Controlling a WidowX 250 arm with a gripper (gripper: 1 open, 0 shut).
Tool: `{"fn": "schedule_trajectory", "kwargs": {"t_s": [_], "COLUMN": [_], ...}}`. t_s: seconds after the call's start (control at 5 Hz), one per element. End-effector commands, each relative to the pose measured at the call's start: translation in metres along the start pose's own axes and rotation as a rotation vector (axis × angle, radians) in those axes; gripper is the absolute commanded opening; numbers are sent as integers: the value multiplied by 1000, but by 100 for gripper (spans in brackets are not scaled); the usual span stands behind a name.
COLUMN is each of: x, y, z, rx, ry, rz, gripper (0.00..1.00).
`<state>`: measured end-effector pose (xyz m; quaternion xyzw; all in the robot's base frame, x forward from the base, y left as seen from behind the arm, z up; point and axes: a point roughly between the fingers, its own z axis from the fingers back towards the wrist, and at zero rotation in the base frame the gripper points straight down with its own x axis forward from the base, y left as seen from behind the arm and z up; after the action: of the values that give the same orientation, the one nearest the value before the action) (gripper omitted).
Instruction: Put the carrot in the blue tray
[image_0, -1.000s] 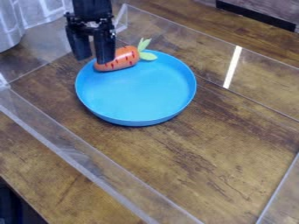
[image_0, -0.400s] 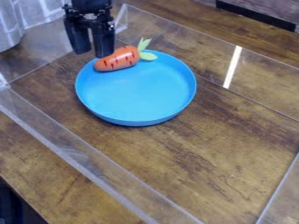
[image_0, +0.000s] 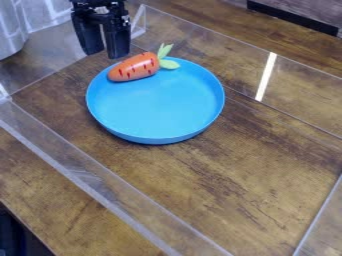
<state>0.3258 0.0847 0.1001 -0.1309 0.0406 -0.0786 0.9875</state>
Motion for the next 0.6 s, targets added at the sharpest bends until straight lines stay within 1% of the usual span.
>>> {"fn": "schedule_trajectory", "kwargs": {"t_s": [0.0,0.4], "x": [-3,-3], "y": [-1,-1], "z": [23,18], "rx": [34,27], "ry": [-71,-64], "rz": [0,-2], "gripper": [100,100]}}
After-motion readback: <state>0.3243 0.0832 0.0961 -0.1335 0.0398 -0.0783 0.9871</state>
